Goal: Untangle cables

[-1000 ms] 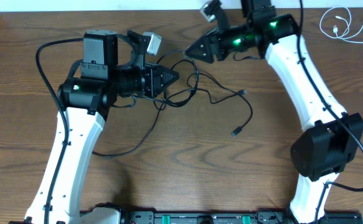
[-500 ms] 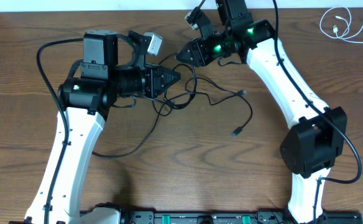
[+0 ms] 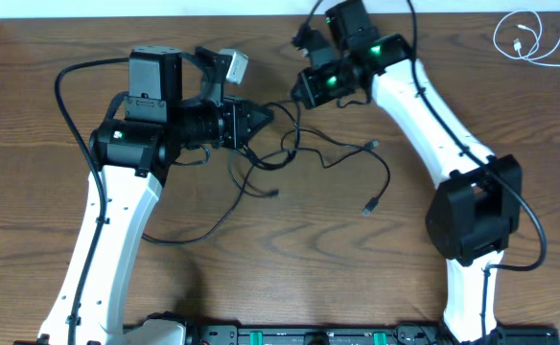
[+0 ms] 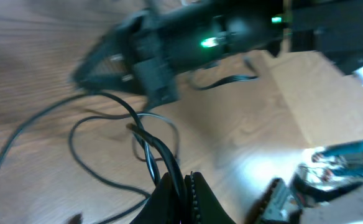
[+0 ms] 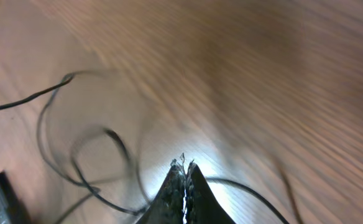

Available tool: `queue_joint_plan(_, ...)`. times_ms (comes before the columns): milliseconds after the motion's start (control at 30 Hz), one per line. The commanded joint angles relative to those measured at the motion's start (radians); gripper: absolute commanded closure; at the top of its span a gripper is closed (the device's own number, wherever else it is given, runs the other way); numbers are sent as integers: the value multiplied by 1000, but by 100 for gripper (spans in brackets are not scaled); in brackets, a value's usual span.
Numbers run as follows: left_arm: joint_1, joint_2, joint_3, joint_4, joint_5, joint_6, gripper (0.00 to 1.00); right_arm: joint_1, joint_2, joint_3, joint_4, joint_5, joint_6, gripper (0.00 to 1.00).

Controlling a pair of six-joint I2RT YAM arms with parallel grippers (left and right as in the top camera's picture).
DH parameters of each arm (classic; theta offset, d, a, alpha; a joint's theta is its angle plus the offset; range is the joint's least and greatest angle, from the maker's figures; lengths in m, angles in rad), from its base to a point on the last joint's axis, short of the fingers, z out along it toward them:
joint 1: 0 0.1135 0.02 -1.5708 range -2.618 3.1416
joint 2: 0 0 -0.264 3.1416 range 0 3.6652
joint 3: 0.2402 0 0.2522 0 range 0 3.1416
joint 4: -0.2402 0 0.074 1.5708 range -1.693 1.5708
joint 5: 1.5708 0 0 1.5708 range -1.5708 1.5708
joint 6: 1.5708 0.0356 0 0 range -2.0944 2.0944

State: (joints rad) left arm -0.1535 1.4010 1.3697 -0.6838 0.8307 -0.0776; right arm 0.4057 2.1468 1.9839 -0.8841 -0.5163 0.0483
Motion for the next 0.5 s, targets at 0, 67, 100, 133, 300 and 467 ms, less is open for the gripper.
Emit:
queue_joint_plan(0,0,-4,19,3,-285,-63,93,-72,-119,6,-66,91,18,99)
queue_joint_plan(67,0,-4,19,4,-337,-74,93,-84,-155,6,-113,100,18,99)
queue_joint_plan(100,0,-4,19,3,-342,-74,93,-85,-174,6,-147,99,17,99)
queue_joint_plan(133,0,-4,19,3,-341,-74,93,-82,-180,6,-171,98,14,99)
queue_joint_plan(300,0,-4,19,-8,-316,-73,93,-70,-178,4,-226,71,21,74)
queue_joint_plan(467,0,-4,19,-25,-154,69,93,-23,-170,4,-130,61,181,40)
